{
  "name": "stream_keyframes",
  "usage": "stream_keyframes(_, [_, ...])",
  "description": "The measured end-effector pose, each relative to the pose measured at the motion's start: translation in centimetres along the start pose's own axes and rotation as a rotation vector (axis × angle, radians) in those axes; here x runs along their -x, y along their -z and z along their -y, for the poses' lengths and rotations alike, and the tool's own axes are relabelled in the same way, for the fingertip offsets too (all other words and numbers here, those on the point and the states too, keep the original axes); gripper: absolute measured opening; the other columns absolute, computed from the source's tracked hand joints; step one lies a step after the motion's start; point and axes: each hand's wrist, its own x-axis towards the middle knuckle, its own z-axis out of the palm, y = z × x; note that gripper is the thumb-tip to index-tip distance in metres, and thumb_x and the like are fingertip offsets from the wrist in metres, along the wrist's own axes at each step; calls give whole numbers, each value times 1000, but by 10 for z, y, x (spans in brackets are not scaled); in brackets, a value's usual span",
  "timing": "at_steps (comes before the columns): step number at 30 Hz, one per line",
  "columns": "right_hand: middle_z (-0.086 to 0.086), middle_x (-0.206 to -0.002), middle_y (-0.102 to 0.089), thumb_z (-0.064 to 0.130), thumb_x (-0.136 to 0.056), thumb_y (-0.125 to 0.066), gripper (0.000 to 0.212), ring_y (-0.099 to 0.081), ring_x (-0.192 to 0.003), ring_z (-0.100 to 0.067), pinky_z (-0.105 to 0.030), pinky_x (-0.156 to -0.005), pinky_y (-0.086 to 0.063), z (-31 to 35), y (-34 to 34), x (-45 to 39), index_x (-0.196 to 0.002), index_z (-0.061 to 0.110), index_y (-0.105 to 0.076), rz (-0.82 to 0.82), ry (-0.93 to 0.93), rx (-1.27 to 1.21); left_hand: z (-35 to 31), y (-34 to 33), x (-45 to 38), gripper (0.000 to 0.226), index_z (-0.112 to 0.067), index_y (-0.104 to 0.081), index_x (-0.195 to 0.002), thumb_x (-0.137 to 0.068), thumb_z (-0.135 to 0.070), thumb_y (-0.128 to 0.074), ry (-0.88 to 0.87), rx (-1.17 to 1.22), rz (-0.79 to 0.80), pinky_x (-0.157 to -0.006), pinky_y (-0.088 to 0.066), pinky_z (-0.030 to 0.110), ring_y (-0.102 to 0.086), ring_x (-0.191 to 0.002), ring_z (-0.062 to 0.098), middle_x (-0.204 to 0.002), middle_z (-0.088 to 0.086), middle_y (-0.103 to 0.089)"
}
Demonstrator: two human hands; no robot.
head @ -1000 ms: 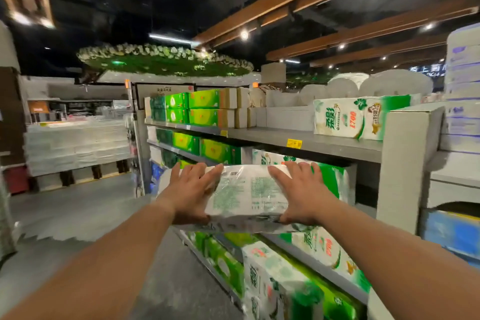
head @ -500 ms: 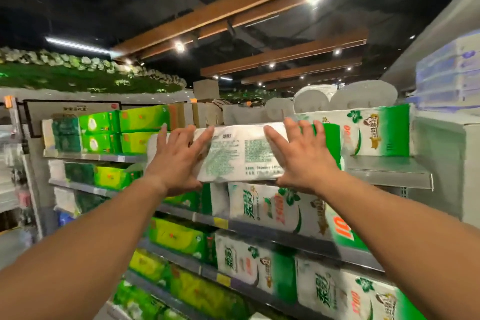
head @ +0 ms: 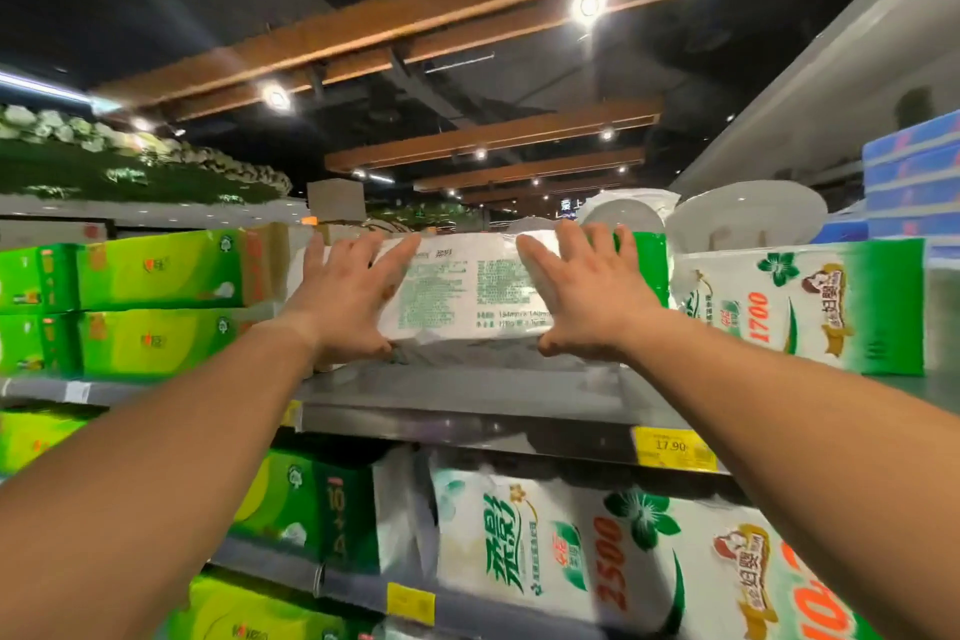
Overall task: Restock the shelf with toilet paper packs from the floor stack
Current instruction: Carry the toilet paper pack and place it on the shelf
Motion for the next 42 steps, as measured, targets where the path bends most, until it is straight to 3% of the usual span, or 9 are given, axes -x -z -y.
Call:
stream_keyframes(5, [-15,-159,-19,63,-68,-79,121,-19,-144,-41,-62,-120,-9,12,-51,-53,-156,34,-3,123,-40,26,36,-74,-56,133,-36,14,-158,-64,-77,-71,-90,19,76,-120,-7,62,-20,-145,34,-158,11,-23])
stream_keyframes(8, [-13,-161,-19,58,-70,-81,122,-16,-148,-40,-62,-120,-3,17,-79,-83,-157,31,1,192,-99,8,56,-113,-91,131,-37,10,-158,-63,-70,-74,-155,43,106,-120,-10,61,-23,-142,33,-156,9,-27])
stream_keyframes(13, [-10,-161,-21,52,-70,-84,115,-15,-150,-36,-61,-121,-1,22,-115,-138,-156,28,-11,267,-211,-1,80,-174,-162,133,-40,5,-157,-59,-62,-81,-210,179,158,-118,-15,62,-23,-143,30,-160,3,-25])
stream_keyframes(18, [-15,-165,-10,42,-82,-71,97,-4,-153,-38,-63,-121,-2,11,-157,-173,-159,30,-12,297,-374,43,66,-195,-204,108,-30,-14,-153,-70,-45,-82,-194,275,233,-120,-13,63,-20,-147,30,-162,6,-19])
stream_keyframes(21, [-18,-166,-9,32,-85,-68,101,-4,-153,-41,-63,-120,-3,12,-186,-189,-160,24,-1,274,-475,62,56,-208,-226,102,-32,-13,-156,-77,-44,-75,-159,246,234,-120,-11,66,-10,-152,32,-168,6,-6])
stream_keyframes(25, [-18,-165,-7,28,-86,-67,96,-1,-152,-44,-68,-118,-1,9,-205,-205,-159,21,-4,269,-518,124,46,-234,-239,117,-34,1,-160,-74,-45,-77,-80,245,220,-117,-20,66,-19,-150,29,-166,3,-15])
stream_keyframes(28, [-18,-162,-14,37,-83,-73,100,-6,-151,-43,-68,-118,-1,-4,-220,-212,-157,22,-7,298,-536,132,41,-250,-255,135,-33,-1,-158,-58,-61,-89,-70,241,207,-114,-22,65,-28,-147,28,-161,2,-27])
stream_keyframes(32, [-16,-158,-23,54,-65,-88,124,-15,-148,-41,-68,-118,-4,-21,-225,-226,-156,23,-10,405,-504,155,36,-260,-279,122,-31,-25,-146,-49,-66,-91,-122,196,227,-106,-35,58,-39,-131,27,-141,1,-42])
stream_keyframes(42, [-14,-153,-31,58,-59,-91,117,-22,-145,-40,-70,-117,-6,-33,-222,-233,-148,25,-23,431,-508,133,36,-260,-284,122,-30,-27,-145,-48,-62,-93,-155,232,245,-104,-33,58,-39,-132,27,-141,0,-46])
